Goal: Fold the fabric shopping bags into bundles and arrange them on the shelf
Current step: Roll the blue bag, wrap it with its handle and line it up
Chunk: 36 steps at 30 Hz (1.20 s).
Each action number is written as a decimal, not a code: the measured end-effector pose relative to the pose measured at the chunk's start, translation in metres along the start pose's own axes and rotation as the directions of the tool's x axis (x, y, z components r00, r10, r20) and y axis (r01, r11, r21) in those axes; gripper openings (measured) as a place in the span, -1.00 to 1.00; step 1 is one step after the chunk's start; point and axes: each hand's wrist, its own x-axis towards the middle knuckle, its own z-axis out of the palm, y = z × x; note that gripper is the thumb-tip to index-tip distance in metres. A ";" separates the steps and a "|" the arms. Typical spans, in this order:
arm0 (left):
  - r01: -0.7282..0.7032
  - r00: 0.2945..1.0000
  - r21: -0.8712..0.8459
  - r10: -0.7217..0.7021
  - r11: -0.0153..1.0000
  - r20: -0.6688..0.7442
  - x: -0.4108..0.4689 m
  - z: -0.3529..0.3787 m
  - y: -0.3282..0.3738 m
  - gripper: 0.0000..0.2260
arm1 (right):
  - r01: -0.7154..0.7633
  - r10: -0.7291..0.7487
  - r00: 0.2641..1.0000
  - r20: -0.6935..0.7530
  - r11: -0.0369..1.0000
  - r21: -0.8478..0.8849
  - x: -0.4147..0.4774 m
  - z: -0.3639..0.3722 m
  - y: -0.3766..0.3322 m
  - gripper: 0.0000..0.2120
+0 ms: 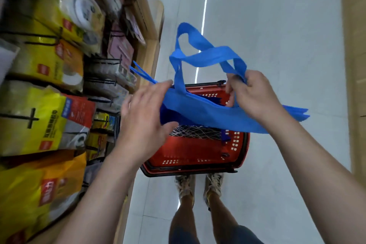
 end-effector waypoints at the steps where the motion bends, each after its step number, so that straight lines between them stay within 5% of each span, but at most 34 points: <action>1: -0.008 1.000 0.128 0.005 0.992 0.025 -0.003 -0.004 0.006 -0.19 | 0.025 -0.025 1.000 0.009 0.999 -0.019 -0.003 -0.006 -0.011 -0.64; 3: -0.027 0.999 0.203 0.023 0.979 0.022 -0.003 -0.014 0.014 -0.35 | 0.070 -0.069 0.997 0.024 0.996 -0.054 -0.010 -0.017 -0.035 -0.61; 6: -0.104 0.992 0.120 0.112 0.987 -0.061 0.001 -0.034 0.022 -0.85 | 0.053 -0.058 0.997 -0.053 0.994 -0.094 -0.015 -0.036 -0.060 -0.64; 9: -0.056 0.998 -0.032 0.056 0.998 0.003 -0.005 -0.068 0.043 -0.79 | -0.131 0.088 0.973 -0.213 0.971 -0.200 -0.016 -0.069 -0.071 -0.63; 11: -0.034 0.999 0.042 0.035 0.999 -0.035 -0.016 -0.089 0.060 -0.78 | -0.242 0.171 0.958 -0.229 0.913 -0.328 -0.029 -0.088 -0.080 -0.30; 14: -0.007 0.996 0.071 0.013 0.997 -0.086 -0.033 -0.110 0.083 -0.82 | 0.014 -0.175 0.912 -0.371 0.917 -0.399 -0.075 -0.093 -0.105 -0.27; 16: -0.004 0.992 0.034 0.008 0.999 -0.128 -0.044 -0.119 0.098 -0.84 | 0.230 -0.314 0.924 -0.217 0.912 -0.340 -0.112 -0.085 -0.116 -0.29; 18: 0.053 0.979 -0.065 -0.065 0.996 -0.195 -0.057 -0.123 0.116 -0.90 | 0.203 -0.192 0.966 0.176 0.978 -0.049 -0.146 -0.073 -0.121 -0.08; 19: 0.100 0.966 -0.183 -0.140 0.978 -0.220 -0.064 -0.124 0.125 -0.96 | 0.155 -0.155 0.914 0.375 0.987 0.032 -0.161 -0.067 -0.122 0.05; 21: 0.185 0.935 -0.491 -0.306 0.852 -0.179 -0.074 -0.118 0.142 -0.89 | 0.215 -0.194 0.777 0.599 0.976 0.037 -0.180 -0.054 -0.118 0.19; 22: 0.214 0.921 -0.622 -0.369 0.753 -0.129 -0.079 -0.114 0.148 -0.86 | 0.263 -0.230 0.771 0.594 0.964 0.031 -0.184 -0.049 -0.114 0.18; 26: 0.243 0.908 -0.887 -0.414 0.392 0.066 -0.103 -0.106 0.169 -0.67 | 0.500 -0.443 0.855 0.271 0.843 -0.200 -0.181 -0.055 -0.100 -0.23; 27: 0.225 0.917 -0.885 -0.395 0.408 0.051 -0.111 -0.108 0.173 -0.59 | 0.537 -0.473 0.837 0.274 0.808 -0.245 -0.179 -0.064 -0.102 -0.33; 28: 0.187 0.927 -0.821 -0.373 0.539 -0.033 -0.122 -0.110 0.173 -0.53 | 0.582 -0.506 0.807 0.305 0.771 -0.259 -0.176 -0.075 -0.105 -0.39; 30: 0.137 0.916 -0.401 -0.270 0.906 -0.298 -0.143 -0.116 0.169 -0.51 | 0.657 -0.528 0.731 0.432 0.715 -0.239 -0.172 -0.097 -0.121 -0.45; 31: 0.162 0.896 -0.129 -0.201 0.978 -0.396 -0.153 -0.117 0.165 -0.51 | 0.684 -0.510 0.691 0.512 0.691 -0.234 -0.173 -0.107 -0.132 -0.42; 33: 0.296 0.855 0.050 -0.241 0.954 -0.460 -0.173 -0.125 0.163 -0.54 | 0.752 -0.474 0.591 0.653 0.616 -0.235 -0.172 -0.117 -0.155 -0.43; 36: 0.411 0.752 -0.051 -0.370 0.910 -0.545 -0.202 -0.138 0.159 -0.76 | 0.816 -0.424 0.430 0.798 0.561 -0.142 -0.175 -0.114 -0.186 -0.53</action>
